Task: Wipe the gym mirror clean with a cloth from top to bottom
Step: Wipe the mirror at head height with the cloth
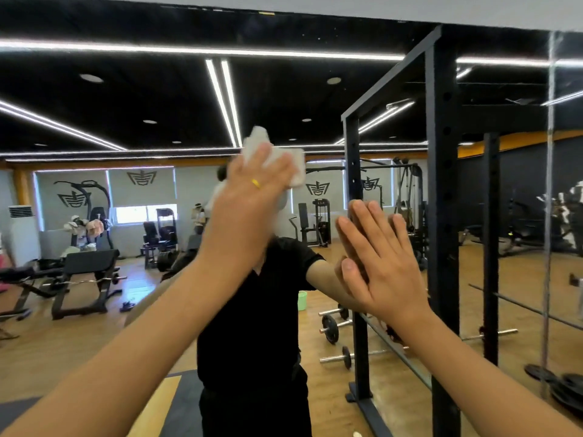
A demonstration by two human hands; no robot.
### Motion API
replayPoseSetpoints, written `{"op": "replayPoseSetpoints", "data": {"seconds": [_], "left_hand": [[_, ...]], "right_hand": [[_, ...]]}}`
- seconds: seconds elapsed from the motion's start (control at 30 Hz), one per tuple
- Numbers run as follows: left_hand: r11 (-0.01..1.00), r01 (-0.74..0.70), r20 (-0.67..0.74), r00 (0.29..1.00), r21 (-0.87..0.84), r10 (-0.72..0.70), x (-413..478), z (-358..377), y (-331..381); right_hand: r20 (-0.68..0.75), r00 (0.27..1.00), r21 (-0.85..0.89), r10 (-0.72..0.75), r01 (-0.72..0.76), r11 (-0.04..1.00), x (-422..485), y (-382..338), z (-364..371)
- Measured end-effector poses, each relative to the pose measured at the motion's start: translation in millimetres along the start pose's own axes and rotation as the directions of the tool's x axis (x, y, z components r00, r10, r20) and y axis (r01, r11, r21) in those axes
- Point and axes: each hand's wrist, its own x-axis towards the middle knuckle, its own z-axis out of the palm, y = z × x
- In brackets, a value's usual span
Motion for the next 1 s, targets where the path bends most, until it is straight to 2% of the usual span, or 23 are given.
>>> {"op": "replayPoseSetpoints", "data": {"seconds": [0.1,0.3,0.6,0.83,1.0], "left_hand": [[0.990,-0.133,0.056,0.989,-0.054,0.136,-6,11,13],[0.984,-0.169,0.213,0.961,-0.058,0.178,-48,-4,7],[0.986,-0.134,0.210,0.966,-0.097,0.152,-79,-10,2],[0.983,-0.164,0.174,0.969,-0.087,0.177,-80,-5,2],[0.990,-0.129,0.187,0.973,-0.057,0.138,-80,-2,7]], "right_hand": [[0.010,1.000,-0.003,0.018,-0.018,1.000,0,-3,-1],[0.031,0.999,-0.030,0.045,-0.044,0.999,0,-6,-5],[0.069,0.996,-0.028,0.063,-0.061,0.998,0,-7,-6],[0.037,0.998,0.014,0.050,-0.051,0.999,1,-6,-5],[0.133,0.991,0.039,-0.019,0.014,0.999,0,6,-25]]}}
